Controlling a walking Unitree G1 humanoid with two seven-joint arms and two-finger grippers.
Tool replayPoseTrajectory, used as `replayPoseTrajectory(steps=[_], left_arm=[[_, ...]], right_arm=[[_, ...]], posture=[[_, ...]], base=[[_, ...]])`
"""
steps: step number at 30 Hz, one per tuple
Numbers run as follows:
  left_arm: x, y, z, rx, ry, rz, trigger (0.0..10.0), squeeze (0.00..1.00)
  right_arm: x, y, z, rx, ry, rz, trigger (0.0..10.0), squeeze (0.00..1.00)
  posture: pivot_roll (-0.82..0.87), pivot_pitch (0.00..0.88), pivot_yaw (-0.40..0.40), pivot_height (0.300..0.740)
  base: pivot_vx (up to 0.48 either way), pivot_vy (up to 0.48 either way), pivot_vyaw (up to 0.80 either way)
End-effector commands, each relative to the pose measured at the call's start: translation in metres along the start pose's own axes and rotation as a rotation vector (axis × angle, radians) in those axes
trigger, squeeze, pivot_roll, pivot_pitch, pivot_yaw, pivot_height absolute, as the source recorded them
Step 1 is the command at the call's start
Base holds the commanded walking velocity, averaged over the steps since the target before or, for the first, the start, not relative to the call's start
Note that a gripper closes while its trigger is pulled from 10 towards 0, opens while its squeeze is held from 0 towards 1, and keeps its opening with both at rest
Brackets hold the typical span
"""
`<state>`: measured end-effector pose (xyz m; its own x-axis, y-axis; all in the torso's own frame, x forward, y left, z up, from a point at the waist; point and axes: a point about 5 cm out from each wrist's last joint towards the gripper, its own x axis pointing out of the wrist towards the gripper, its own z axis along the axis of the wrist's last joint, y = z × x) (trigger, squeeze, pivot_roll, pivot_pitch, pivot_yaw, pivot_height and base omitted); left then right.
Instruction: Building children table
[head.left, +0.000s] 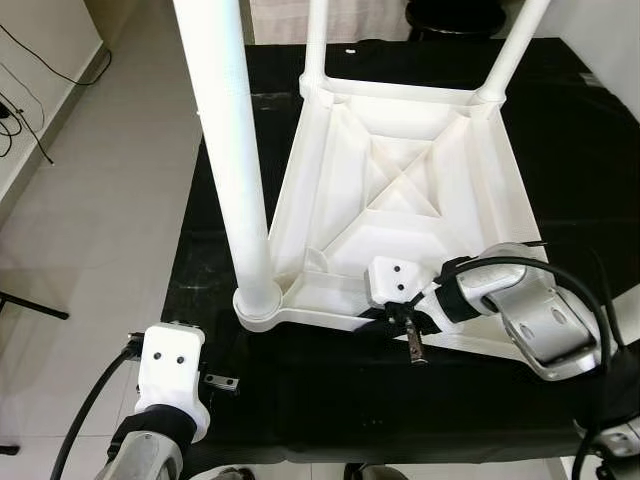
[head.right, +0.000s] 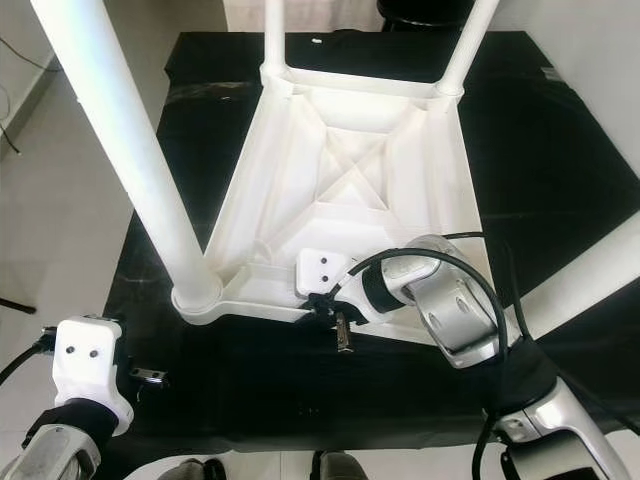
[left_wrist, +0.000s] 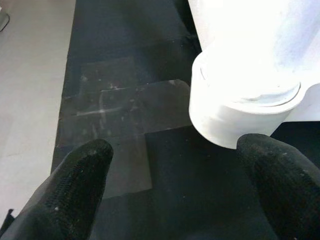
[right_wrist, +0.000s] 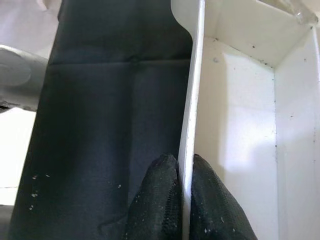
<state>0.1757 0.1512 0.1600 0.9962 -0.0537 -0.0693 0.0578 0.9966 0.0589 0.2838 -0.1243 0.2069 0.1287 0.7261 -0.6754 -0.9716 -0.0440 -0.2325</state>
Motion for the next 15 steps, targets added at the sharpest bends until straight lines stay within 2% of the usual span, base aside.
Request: replayPoseTrajectory(steps=[1, 11, 15], left_arm=[[-0.001, 0.002, -0.006, 0.013, 0.039, 0.004, 10.0, 0.00], [0.000, 0.005, -0.006, 0.024, 0.044, 0.001, 10.0, 0.00], [0.000, 0.005, -0.006, 0.026, 0.045, 0.000, 10.0, 0.00]], right_arm=[[0.022, 0.030, 0.038, -0.175, -0.210, 0.318, 0.0, 0.00], [0.008, 0.024, 0.051, -0.182, -0.324, 0.316, 0.0, 0.00], [0.008, 0.029, 0.045, -0.201, -0.299, 0.345, 0.0, 0.00]], posture=[[0.09, 0.205, 0.008, 0.740], [0.10, 0.204, 0.024, 0.740], [0.10, 0.202, 0.025, 0.740]], base=[[0.000, 0.000, 0.00], [0.000, 0.000, 0.00], [0.000, 0.000, 0.00]])
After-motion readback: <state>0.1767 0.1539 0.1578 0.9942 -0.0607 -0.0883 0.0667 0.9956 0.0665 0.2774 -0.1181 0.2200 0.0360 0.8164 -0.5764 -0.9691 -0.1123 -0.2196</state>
